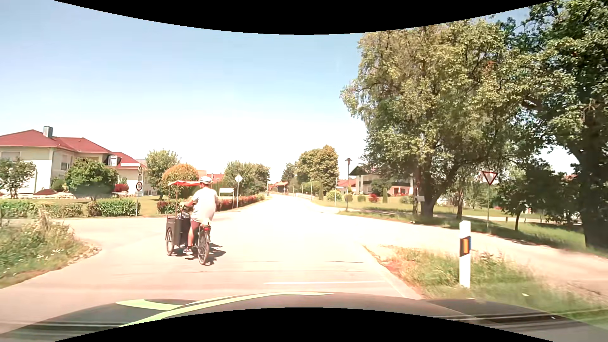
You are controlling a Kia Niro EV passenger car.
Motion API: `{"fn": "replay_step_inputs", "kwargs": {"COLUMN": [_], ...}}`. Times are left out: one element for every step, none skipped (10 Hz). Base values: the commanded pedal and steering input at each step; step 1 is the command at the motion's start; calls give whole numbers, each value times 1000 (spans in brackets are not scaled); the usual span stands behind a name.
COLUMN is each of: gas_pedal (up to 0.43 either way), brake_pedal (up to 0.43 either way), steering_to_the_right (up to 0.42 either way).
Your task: Follow the waypoints while adhering to traffic rules and regulations
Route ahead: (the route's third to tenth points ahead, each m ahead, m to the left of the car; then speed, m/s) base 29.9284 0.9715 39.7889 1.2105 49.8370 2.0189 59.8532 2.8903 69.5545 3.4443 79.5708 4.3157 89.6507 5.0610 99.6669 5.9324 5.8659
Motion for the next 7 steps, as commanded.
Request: {"fn": "replay_step_inputs", "kwargs": {"gas_pedal": [240,260,260,268,268,280,280], "brake_pedal": [0,0,0,0,0,0,0], "steering_to_the_right": [-22,-20,-15,-13,-13,-13,-12]}}
